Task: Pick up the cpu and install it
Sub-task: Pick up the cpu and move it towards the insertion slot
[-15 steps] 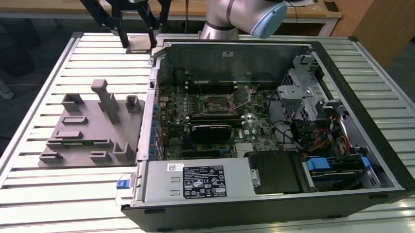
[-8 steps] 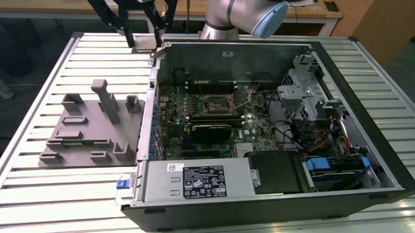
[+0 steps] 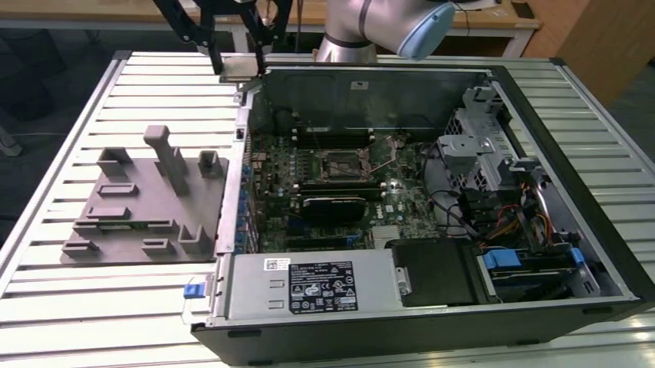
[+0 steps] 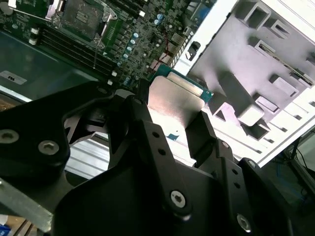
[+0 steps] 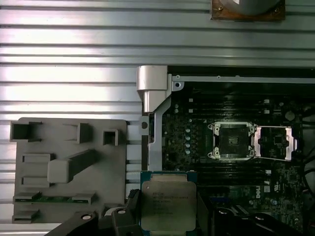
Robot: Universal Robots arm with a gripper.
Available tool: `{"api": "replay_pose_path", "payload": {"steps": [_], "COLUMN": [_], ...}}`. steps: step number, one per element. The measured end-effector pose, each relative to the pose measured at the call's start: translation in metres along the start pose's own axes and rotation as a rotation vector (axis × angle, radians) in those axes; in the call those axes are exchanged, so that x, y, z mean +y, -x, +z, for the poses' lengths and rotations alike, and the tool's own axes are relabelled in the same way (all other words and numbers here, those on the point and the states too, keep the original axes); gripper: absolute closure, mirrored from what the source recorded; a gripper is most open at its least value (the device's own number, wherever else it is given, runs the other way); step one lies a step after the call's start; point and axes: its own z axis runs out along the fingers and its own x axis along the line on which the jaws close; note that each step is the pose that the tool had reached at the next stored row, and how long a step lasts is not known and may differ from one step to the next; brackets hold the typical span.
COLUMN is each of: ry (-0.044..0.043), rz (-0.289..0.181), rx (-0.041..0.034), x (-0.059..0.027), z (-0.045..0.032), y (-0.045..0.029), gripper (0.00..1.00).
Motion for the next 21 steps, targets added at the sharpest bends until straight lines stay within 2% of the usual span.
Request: {"api": "replay_pose_path", "payload": {"steps": [10,21], "ry": [0.0000,0.0000], "rz": [0.000,0.000], "rx": [0.0000,0.0000], "x": [0.0033,0.0089], "z": [0.0006,0.0014], "y": [0.0156,0.0376], "gripper": [0.46,0.46]}}
